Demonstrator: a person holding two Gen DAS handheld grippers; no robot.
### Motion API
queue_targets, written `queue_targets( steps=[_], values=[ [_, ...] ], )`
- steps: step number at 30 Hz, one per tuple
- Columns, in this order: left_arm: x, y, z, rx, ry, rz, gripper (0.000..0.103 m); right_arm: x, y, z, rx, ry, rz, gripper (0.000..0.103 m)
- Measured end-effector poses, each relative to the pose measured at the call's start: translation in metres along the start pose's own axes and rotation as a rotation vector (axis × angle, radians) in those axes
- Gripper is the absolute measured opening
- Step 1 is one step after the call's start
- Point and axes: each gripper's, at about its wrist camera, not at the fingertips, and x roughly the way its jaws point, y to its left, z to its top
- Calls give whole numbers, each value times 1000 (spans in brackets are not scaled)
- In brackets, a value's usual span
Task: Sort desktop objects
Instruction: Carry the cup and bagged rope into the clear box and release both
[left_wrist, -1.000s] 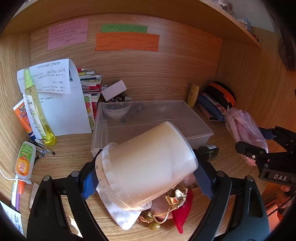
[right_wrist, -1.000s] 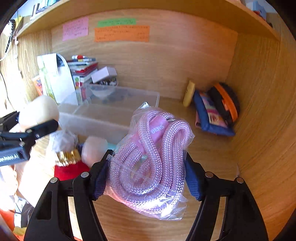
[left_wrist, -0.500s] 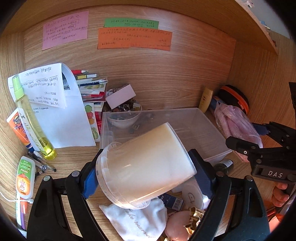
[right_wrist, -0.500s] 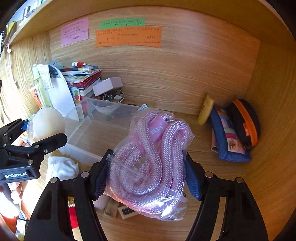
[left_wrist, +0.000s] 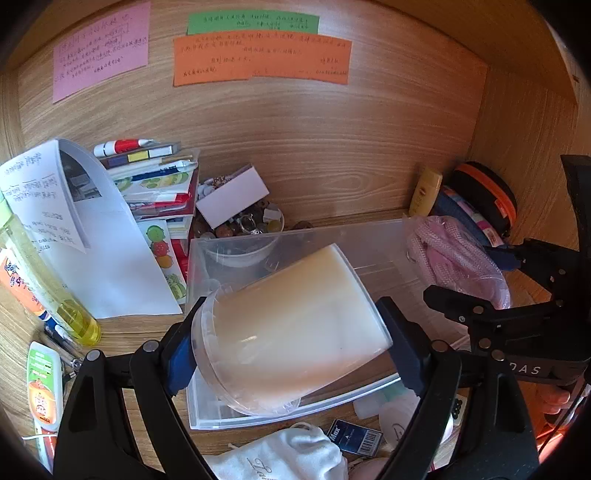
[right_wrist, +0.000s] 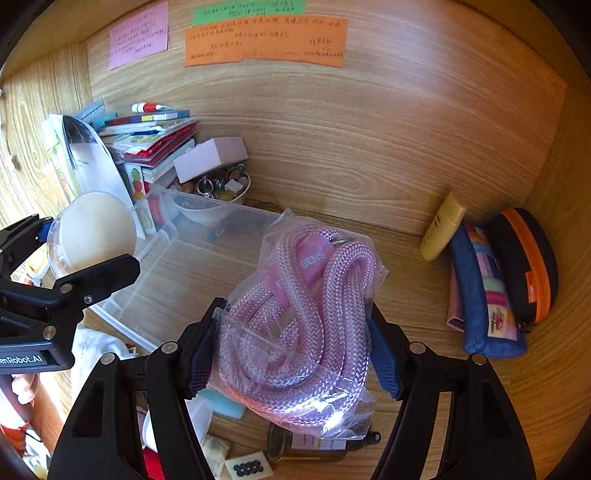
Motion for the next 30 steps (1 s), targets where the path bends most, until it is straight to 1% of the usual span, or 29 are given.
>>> queue_targets(
  steps=[4,10,16,19,21,24,27,30],
  values=[
    [14,-3,1,10,29,-9,87,16,-1,2,-13,37,4,67],
    [29,-11,-1,56,49,-1,87,34,-1,2,-44,85,7,67],
    [45,-5,-4,32,107,-27,87,48,1,2,-80,125,2,67],
    [48,-2,-6,20,127,-37,87,51,4,2,-108,130,-11,67],
    [51,-1,-7,16,137,-40,87,51,6,2,-119,131,-15,64],
    [54,-1,-9,10,151,-44,87,50,10,4,-143,129,-27,55],
    [54,-1,-10,16,147,-28,87,51,13,4,-165,128,-44,54],
    [54,-3,-11,28,154,-23,87,51,11,5,-161,129,-40,56]
  ],
)
